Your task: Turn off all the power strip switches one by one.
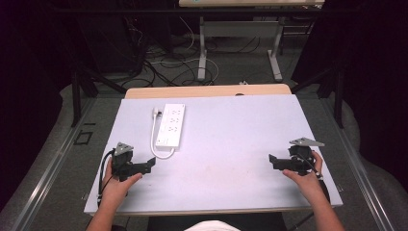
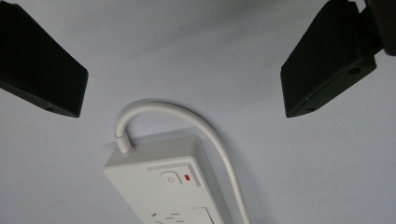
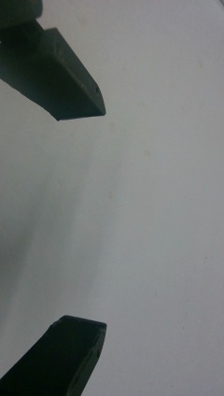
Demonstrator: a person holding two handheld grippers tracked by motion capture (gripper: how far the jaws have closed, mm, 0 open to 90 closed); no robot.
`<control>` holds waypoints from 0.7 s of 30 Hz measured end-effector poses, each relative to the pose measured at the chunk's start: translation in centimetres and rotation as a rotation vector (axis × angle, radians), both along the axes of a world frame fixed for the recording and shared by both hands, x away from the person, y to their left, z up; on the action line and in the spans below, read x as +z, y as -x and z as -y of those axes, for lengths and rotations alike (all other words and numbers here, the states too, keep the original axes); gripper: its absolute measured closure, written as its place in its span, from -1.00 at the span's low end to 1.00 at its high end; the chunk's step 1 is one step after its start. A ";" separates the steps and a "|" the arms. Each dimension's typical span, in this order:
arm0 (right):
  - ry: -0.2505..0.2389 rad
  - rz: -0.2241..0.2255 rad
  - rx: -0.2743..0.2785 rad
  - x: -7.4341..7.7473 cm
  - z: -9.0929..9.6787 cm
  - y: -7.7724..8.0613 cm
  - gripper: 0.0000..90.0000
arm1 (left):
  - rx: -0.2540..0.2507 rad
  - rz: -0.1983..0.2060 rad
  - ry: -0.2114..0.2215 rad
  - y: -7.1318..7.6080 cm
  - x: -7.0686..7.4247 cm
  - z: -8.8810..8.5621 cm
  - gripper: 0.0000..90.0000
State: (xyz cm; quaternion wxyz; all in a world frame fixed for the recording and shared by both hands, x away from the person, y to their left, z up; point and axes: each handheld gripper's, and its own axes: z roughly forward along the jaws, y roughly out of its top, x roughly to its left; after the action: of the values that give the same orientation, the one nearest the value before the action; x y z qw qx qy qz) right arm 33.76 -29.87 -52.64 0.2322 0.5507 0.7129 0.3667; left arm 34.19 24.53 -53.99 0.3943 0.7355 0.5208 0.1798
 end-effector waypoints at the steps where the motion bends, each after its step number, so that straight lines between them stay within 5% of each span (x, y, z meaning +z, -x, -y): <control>1: 0.000 -0.001 0.002 0.0 0.1 0.0 -1.00 | 0.004 0.001 0.007 0.0 0.0 0.0 -0.99; 6: -0.017 -0.009 0.004 -0.2 0.0 0.0 -1.00 | 0.030 -0.005 0.039 -0.4 0.0 0.0 -0.99; 14: 0.002 0.005 0.004 -0.4 -0.1 -0.1 -1.00 | 0.012 0.002 -0.018 -1.0 1.2 0.3 -0.95; 21: -0.016 0.025 0.004 -0.4 -0.2 0.0 -1.00 | 0.011 0.005 -0.013 -1.6 2.3 0.8 -0.89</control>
State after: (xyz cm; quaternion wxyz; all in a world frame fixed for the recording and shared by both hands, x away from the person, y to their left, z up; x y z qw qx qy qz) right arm 33.80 -29.71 -53.00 0.2358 0.5467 0.7081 0.3797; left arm 35.78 23.71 -51.72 0.3898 0.7348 0.5225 0.1874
